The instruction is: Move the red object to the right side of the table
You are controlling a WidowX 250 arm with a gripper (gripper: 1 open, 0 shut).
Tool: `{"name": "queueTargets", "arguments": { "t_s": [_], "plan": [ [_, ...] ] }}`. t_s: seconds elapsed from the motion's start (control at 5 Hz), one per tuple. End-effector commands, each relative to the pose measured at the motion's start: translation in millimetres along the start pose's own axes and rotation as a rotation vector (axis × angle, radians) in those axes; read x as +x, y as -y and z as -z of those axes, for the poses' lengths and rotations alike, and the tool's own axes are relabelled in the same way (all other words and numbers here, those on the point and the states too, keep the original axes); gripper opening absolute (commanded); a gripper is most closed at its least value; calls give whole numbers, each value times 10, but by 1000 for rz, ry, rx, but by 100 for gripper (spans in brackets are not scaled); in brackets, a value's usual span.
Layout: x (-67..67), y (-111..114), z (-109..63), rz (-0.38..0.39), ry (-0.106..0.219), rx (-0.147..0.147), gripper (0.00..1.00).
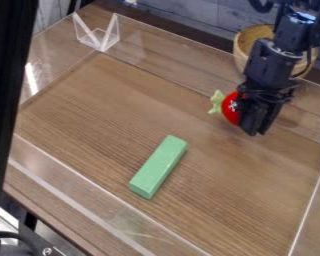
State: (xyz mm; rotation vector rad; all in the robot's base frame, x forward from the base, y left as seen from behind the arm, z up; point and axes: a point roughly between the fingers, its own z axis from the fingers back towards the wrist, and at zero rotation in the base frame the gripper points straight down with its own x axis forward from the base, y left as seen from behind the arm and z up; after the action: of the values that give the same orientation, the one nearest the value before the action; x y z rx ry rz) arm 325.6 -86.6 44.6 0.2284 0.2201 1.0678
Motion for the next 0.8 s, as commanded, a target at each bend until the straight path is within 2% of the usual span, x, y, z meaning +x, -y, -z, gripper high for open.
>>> {"name": "queueTargets", "arguments": {
  "t_s": [0.0, 0.4, 0.6],
  "plan": [
    [-78, 10, -226, -2, 16, -77, 0],
    [-210, -49, -217, 37, -14, -69, 0],
    [-232, -84, -215, 62, -29, -68, 0]
  ]
}}
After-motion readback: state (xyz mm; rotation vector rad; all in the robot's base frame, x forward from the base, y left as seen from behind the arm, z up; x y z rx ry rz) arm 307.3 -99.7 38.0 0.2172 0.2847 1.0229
